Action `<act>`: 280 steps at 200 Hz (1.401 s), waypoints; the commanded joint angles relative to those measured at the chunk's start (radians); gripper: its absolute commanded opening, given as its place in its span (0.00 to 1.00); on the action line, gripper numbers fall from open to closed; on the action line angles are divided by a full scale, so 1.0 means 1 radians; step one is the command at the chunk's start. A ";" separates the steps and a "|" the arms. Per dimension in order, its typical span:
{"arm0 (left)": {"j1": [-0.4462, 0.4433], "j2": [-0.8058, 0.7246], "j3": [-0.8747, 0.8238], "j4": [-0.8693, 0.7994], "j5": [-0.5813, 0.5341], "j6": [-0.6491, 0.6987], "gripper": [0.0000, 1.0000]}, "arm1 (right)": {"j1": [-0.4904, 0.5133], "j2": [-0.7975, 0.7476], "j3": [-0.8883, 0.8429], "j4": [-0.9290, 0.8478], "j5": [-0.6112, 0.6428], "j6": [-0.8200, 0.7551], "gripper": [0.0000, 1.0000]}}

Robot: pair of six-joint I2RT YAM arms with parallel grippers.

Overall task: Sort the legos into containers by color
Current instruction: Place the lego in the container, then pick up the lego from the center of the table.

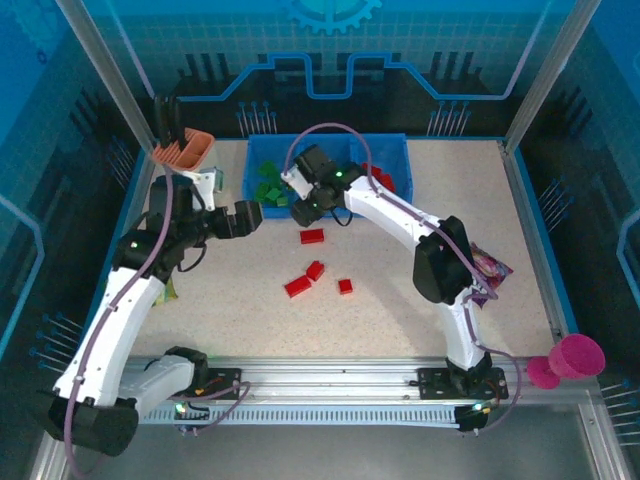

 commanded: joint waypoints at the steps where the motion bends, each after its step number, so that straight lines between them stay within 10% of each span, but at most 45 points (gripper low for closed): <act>1: 0.012 -0.040 -0.006 -0.049 -0.002 -0.014 0.99 | -0.025 0.022 0.064 -0.152 -0.090 -0.049 0.50; 280: 0.012 -0.077 -0.041 -0.064 -0.040 -0.081 0.99 | 0.002 0.231 -0.006 -0.041 -0.057 -0.619 0.66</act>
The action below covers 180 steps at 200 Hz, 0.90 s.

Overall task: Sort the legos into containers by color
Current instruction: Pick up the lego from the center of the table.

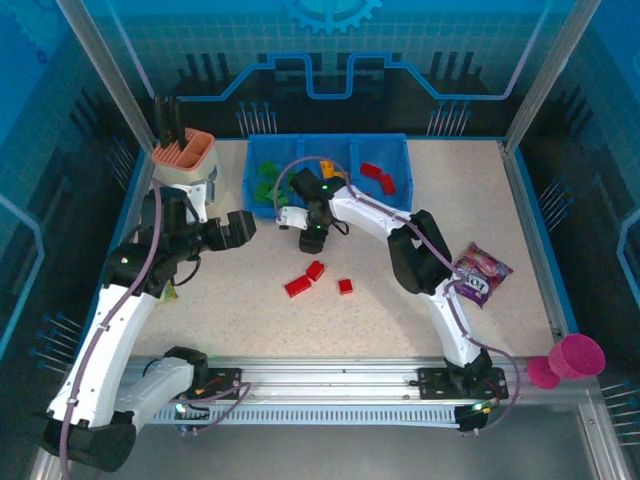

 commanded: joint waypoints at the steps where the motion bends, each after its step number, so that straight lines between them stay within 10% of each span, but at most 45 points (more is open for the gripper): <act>1: 0.011 0.004 -0.012 0.022 -0.013 -0.020 0.99 | 0.002 0.037 -0.003 -0.013 -0.010 -0.028 0.66; 62: 0.011 0.045 -0.006 0.041 -0.010 -0.008 0.99 | 0.001 0.097 0.008 -0.007 0.042 -0.034 0.63; 180: 0.011 0.096 -0.008 0.091 0.018 -0.016 0.99 | -0.050 -0.069 -0.128 0.003 -0.050 0.109 0.21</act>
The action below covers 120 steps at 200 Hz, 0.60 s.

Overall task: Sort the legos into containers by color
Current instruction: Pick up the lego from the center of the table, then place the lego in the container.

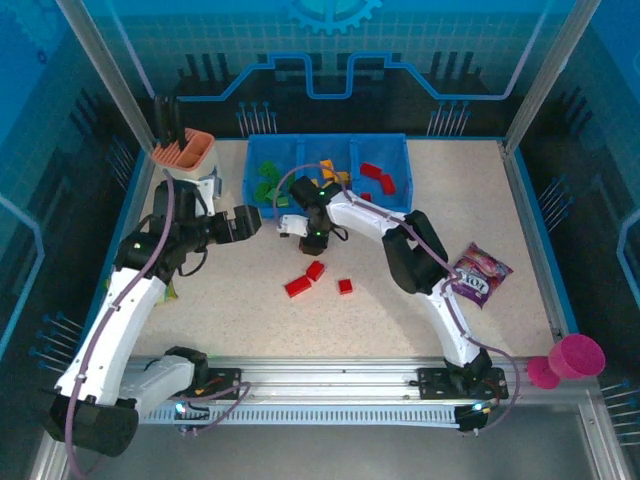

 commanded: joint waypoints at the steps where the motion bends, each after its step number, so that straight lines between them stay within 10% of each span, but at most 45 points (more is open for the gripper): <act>1: 0.011 0.007 -0.003 0.034 0.019 -0.011 0.99 | -0.056 -0.086 -0.076 -0.016 -0.052 0.085 0.21; 74: 0.012 0.076 0.017 0.074 0.018 0.017 0.99 | -0.297 -0.463 -0.378 0.097 -0.168 0.270 0.21; 120: 0.012 0.124 0.061 0.059 0.021 0.037 0.99 | -0.470 -0.403 -0.279 0.160 -0.102 0.394 0.20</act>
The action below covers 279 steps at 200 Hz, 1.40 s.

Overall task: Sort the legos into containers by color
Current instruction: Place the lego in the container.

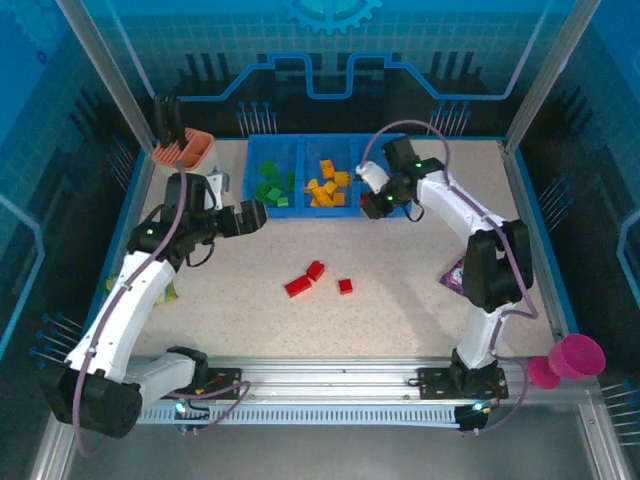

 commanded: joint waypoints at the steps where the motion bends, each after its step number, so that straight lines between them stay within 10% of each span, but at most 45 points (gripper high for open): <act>1: 0.012 0.020 0.054 0.010 0.014 0.037 0.99 | -0.066 0.065 0.073 0.047 0.042 0.096 0.20; 77: 0.018 0.050 0.091 -0.001 0.017 0.044 0.99 | -0.086 0.447 0.595 -0.075 0.211 0.007 0.23; 136: 0.025 0.084 0.111 -0.002 0.030 0.066 0.99 | -0.076 0.528 0.686 -0.117 0.211 -0.033 0.29; 235: 0.032 0.079 0.114 0.019 0.094 0.060 0.99 | -0.013 0.287 0.538 -0.195 0.241 -0.055 0.51; 279: 0.034 0.054 0.094 0.034 0.098 0.062 0.99 | 0.078 0.041 0.296 -0.269 0.351 0.205 0.57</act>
